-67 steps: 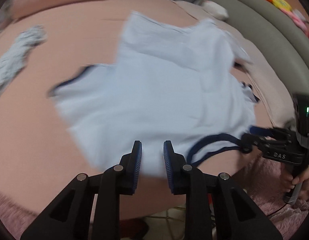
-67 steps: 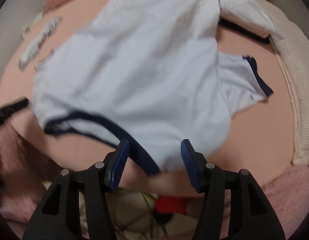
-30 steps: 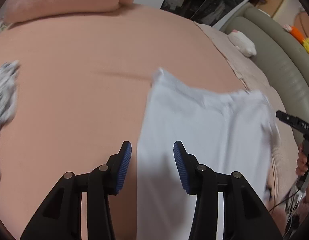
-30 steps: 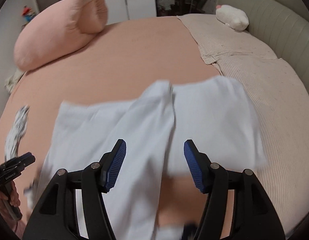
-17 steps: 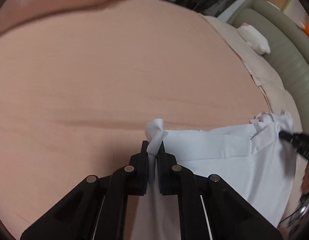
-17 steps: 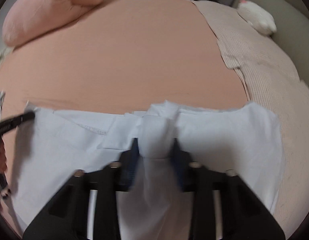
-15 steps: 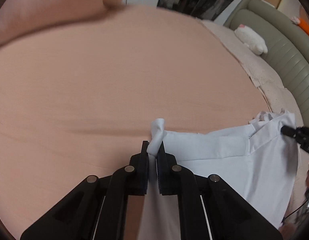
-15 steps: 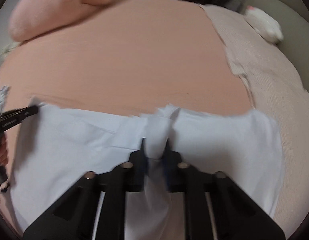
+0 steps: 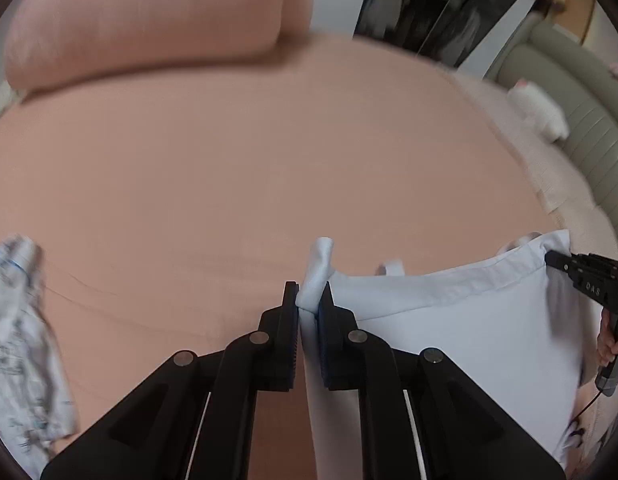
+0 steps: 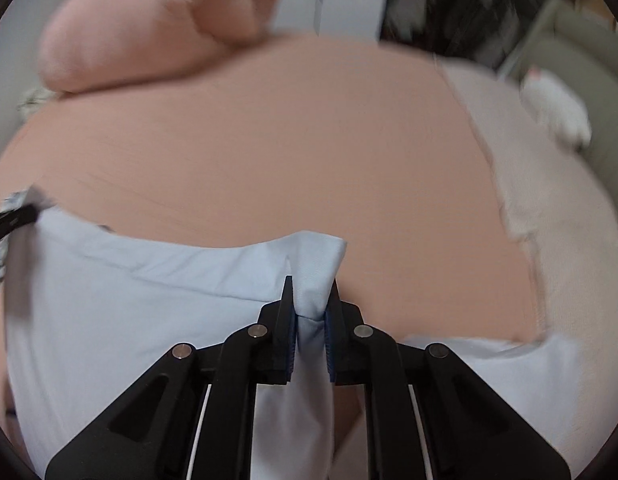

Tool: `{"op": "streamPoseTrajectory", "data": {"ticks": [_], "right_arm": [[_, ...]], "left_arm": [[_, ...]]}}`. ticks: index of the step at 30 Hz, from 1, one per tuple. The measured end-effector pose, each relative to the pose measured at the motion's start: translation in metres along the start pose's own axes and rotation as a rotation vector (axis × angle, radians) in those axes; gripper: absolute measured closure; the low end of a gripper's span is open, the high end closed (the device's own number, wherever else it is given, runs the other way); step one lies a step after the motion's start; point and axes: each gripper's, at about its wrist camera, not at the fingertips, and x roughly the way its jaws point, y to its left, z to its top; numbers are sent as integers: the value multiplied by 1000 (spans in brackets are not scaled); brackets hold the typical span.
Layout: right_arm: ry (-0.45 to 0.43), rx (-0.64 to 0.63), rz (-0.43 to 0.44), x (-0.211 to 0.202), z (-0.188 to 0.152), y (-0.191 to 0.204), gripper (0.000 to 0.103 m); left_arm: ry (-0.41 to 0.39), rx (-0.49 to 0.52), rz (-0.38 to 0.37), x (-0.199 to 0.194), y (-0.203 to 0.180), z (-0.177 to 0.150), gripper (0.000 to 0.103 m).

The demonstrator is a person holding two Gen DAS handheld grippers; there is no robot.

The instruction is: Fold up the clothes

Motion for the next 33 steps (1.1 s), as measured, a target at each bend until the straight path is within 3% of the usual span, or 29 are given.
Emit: {"op": "streamPoseTrajectory", "data": {"ticks": [3,7,11,13,16,19,22,26,29,31,33], "right_arm": [[89,4,-47,45,-8,5,83],[68,-24,-126,45,-11,14,74],[-101,27,-157,-16,-22,19,73],[-167,37,-142,-53,-43,27,60],[-142,19,22,-105,-107,41,56],[-87,30,128,-146,-184,42,56],[-31,163,196,-175,-259,25,56],[42,335,235,-210,-330,10,56],[94,412,227,-220,-364,-1,50],[161,490,242,-211,-385,-12,49],[209,561,302,-203,-402,-18,49]], "left_arm": [[89,25,98,37,-1,-1,63],[37,8,109,24,0,16,60],[-73,-18,49,-32,0,6,59],[-24,16,40,-53,-3,-26,58],[32,20,75,-82,7,-90,58],[40,-119,110,-120,25,-170,58],[74,-256,126,-149,49,-248,58],[104,-273,72,-171,30,-315,58],[100,-360,13,-183,28,-344,58],[84,-471,-41,-190,33,-358,58],[73,-550,-112,-196,34,-374,58]]}}
